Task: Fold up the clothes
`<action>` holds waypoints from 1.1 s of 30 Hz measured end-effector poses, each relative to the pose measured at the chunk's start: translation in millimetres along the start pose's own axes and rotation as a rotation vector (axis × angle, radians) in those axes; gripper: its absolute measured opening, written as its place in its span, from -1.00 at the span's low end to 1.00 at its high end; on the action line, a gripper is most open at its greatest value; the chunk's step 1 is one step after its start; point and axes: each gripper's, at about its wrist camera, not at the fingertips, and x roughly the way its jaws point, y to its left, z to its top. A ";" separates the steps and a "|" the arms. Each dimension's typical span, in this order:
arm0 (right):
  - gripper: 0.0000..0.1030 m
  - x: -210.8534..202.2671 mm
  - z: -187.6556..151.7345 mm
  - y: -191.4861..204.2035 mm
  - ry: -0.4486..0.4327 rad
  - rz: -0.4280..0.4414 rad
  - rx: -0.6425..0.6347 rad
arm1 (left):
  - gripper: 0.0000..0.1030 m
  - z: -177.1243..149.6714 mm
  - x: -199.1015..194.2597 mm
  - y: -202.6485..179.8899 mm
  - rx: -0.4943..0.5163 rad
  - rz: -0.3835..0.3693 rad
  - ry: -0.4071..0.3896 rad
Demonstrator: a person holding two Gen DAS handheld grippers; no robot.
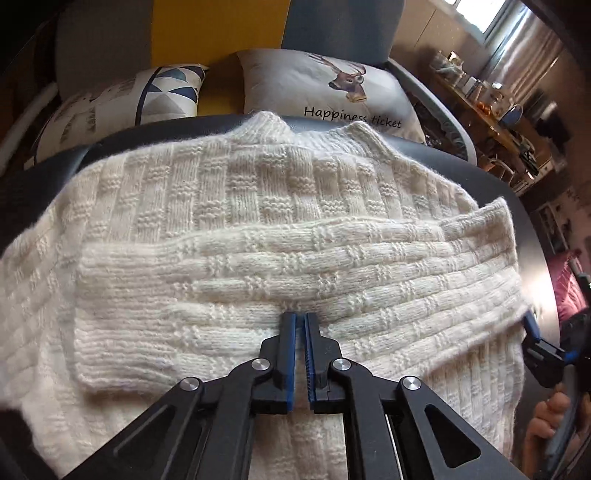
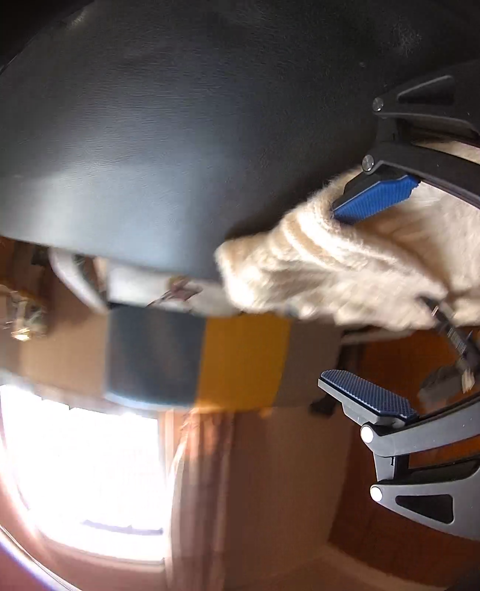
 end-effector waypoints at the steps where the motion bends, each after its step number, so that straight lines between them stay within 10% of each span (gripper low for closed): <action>1: 0.60 2.1 -2.1 -1.9 0.014 0.003 -0.003 | -0.87 5.6 -6.3 -2.8 0.005 -0.043 -0.004; 4: 0.60 5.0 -5.4 1.0 0.044 0.000 -0.044 | -0.84 31.3 -26.7 -24.7 0.063 -0.184 -0.047; 7: 0.60 7.4 -6.1 2.4 0.082 0.000 -0.065 | -0.38 69.9 -34.1 -72.1 0.155 -0.353 -0.041; 12: 0.60 6.7 -7.7 1.4 0.133 0.007 -0.096 | -0.13 119.0 6.0 -163.3 0.344 -0.487 0.117; 24: 0.57 16.9 -20.1 10.9 0.181 -0.036 -0.262 | -0.15 144.4 91.9 -235.9 0.524 -0.531 0.453; 28: 0.57 16.3 -22.8 16.4 0.148 -0.082 -0.306 | -0.86 138.0 87.2 -254.6 0.597 -0.595 0.385; 33: 0.57 14.7 -31.6 19.1 0.100 -0.156 -0.391 | -0.88 134.2 75.9 -237.5 0.568 -0.713 0.183</action>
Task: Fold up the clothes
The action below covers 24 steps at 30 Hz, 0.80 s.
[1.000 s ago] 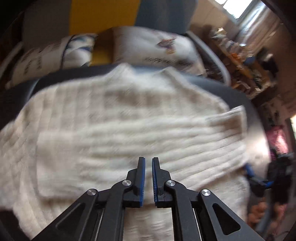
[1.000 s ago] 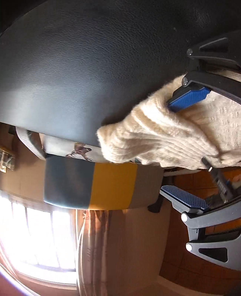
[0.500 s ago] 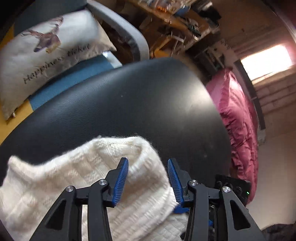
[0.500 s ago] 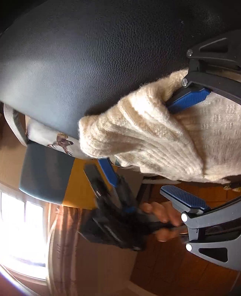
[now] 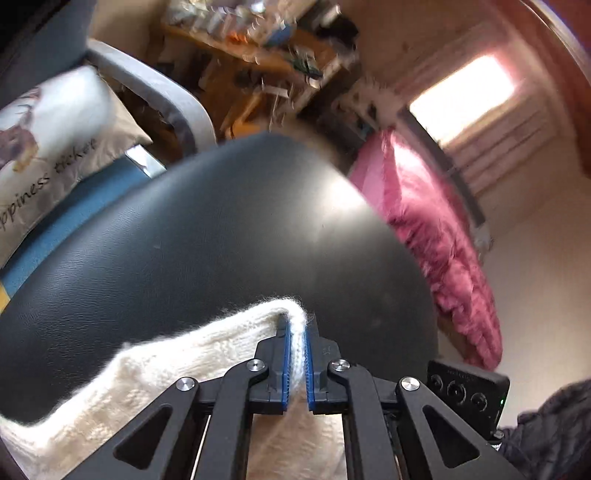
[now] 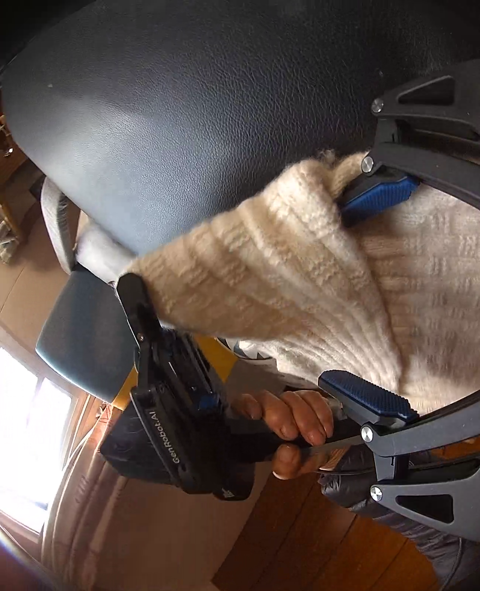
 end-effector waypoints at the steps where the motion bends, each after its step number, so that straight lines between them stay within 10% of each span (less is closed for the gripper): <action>1: 0.57 0.3 -1.7 1.1 -0.003 -0.016 -0.012 | -0.88 -1.6 4.7 8.7 -0.024 0.041 0.007; 4: 0.56 3.8 -5.0 8.0 0.014 -0.076 -0.041 | -0.87 -7.6 22.1 22.2 -0.067 0.146 0.044; 14: 0.57 -26.7 3.5 10.0 0.044 -0.086 -0.067 | -0.46 -22.8 -52.0 31.6 -0.205 0.109 -0.091; 24: 0.50 -38.6 36.5 73.0 0.060 -0.273 -0.497 | -0.28 -195.2 -224.2 88.4 -0.521 0.330 -0.328</action>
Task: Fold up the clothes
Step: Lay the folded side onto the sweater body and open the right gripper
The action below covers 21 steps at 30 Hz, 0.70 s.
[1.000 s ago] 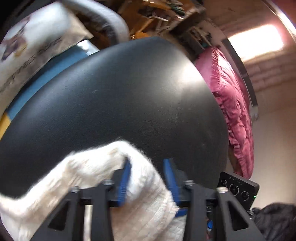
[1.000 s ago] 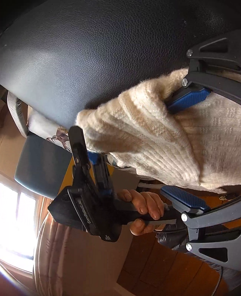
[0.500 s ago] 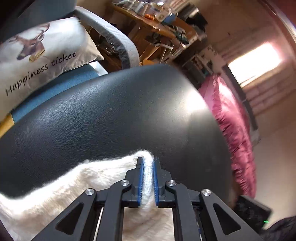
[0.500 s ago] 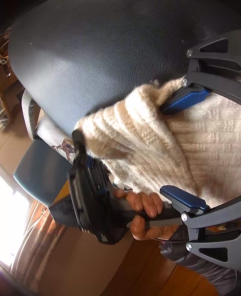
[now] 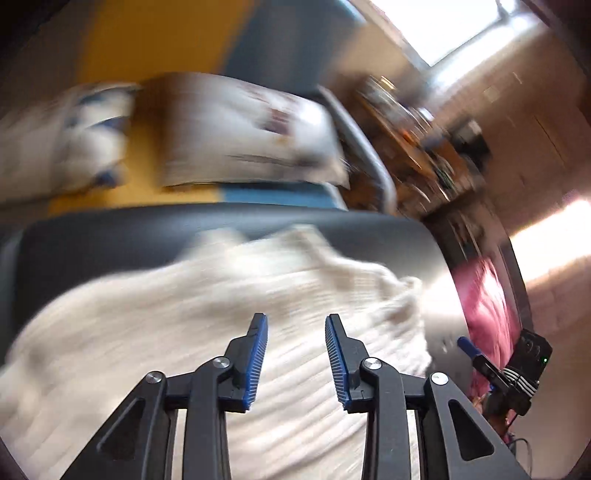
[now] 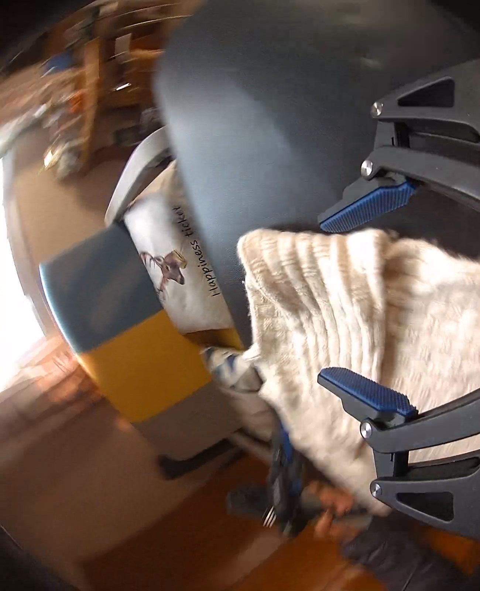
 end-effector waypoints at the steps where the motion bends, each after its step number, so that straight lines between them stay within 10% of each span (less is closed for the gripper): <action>1: 0.50 2.6 2.7 7.5 0.025 -0.029 -0.041 | -0.25 -7.7 -14.0 17.7 -0.048 0.008 -0.024; 7: 0.43 44.9 22.5 17.4 0.155 -0.060 -0.064 | -0.08 -44.1 -58.5 86.1 -0.248 0.025 -0.096; 10: 0.02 54.5 28.4 13.8 0.182 -0.055 -0.048 | -0.03 -52.6 -53.8 93.9 -0.259 0.016 -0.077; 21: 0.01 64.5 45.9 -9.1 0.225 -0.156 -0.081 | 0.02 -58.7 -12.5 76.8 -0.194 0.031 -0.038</action>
